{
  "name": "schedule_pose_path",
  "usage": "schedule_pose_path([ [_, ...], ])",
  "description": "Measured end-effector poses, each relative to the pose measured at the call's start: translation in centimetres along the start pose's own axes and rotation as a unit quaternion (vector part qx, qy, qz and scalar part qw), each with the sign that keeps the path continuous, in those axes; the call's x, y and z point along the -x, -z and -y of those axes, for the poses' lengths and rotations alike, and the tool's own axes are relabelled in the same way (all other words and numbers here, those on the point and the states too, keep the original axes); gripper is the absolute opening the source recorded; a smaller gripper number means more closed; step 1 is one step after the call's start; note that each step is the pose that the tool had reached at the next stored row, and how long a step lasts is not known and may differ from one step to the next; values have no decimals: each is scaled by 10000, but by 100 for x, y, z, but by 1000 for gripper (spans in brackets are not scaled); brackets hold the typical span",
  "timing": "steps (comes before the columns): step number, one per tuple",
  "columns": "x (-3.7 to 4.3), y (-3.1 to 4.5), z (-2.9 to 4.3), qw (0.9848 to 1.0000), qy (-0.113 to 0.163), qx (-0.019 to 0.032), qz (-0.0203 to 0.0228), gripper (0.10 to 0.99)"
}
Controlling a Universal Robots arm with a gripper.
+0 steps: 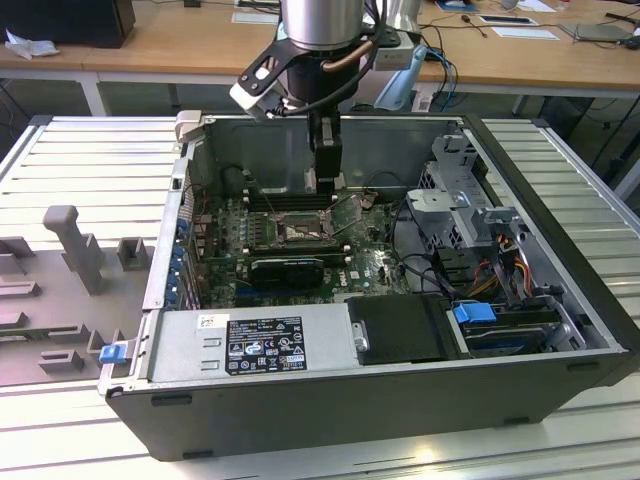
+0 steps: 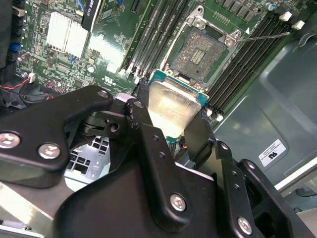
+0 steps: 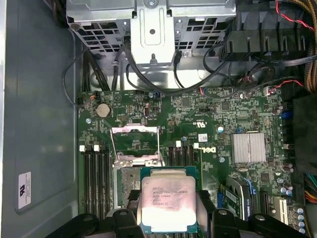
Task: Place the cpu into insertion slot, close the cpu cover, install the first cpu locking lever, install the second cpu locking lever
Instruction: 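Place the cpu into insertion slot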
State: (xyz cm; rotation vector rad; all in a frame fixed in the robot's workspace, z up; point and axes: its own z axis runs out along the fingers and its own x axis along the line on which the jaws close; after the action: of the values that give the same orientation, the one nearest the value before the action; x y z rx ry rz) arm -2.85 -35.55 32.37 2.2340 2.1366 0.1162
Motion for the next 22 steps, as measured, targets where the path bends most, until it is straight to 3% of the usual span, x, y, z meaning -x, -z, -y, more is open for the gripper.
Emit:
schedule_pose_path([
  [3, 0, -27, 2, 10000, 0, 0, 0, 529],
  [10, 2, -178, 21, 10000, 56, -6, -6, 529],
  [22, 3, -222, 26, 10000, 86, -11, -14, 529],
])
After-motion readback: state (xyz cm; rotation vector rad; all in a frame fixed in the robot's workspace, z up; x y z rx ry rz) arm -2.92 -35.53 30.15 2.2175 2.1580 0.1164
